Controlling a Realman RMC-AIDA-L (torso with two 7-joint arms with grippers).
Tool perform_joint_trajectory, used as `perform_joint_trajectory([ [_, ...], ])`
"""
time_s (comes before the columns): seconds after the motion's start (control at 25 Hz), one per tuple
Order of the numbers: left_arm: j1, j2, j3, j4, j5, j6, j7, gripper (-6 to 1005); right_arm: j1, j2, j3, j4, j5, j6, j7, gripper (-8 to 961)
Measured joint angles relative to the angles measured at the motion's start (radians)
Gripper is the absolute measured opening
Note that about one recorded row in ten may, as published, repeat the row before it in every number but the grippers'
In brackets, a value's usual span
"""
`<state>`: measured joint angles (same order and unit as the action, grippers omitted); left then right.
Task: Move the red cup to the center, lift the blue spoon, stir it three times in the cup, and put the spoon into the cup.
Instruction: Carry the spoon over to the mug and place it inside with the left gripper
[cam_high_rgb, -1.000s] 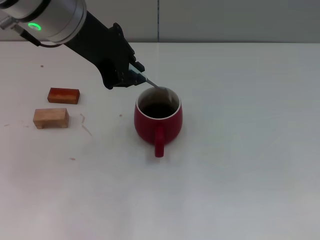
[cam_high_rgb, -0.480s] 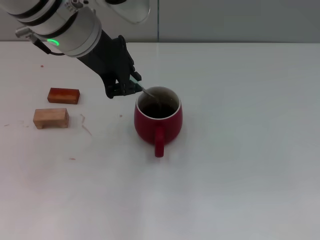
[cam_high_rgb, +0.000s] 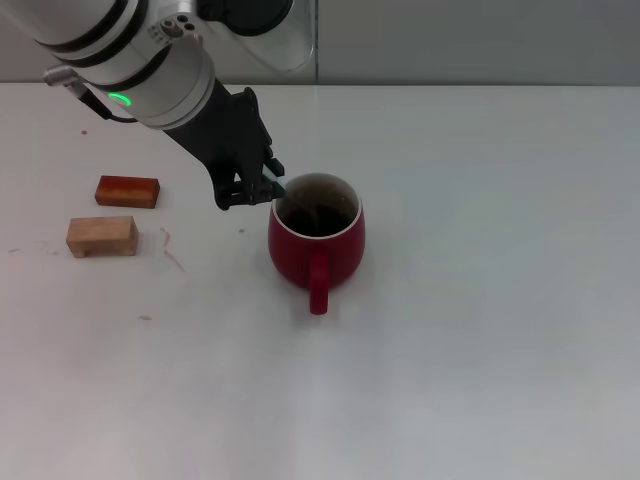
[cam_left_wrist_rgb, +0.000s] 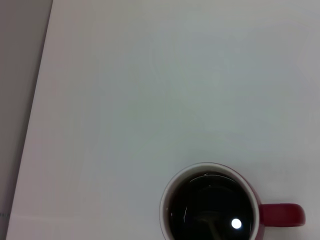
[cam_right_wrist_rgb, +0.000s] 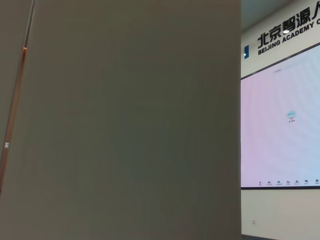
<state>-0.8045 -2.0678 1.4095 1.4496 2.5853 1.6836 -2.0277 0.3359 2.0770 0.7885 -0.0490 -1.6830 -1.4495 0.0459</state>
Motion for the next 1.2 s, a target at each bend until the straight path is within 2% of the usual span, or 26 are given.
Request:
perform_joint_trajectory([
  [0.52,0.013,-0.001,0.099,-0.003,0.067,-0.059,-0.046,165,-0.006,0.000,0.000,0.000,-0.001,-0.002,0.000,639],
  [1.2,0.016,-0.003,0.136,0.024,0.056,-0.020,-0.051,165,-0.013,0.000,0.000,0.010,-0.001,-0.003,0.000,640],
])
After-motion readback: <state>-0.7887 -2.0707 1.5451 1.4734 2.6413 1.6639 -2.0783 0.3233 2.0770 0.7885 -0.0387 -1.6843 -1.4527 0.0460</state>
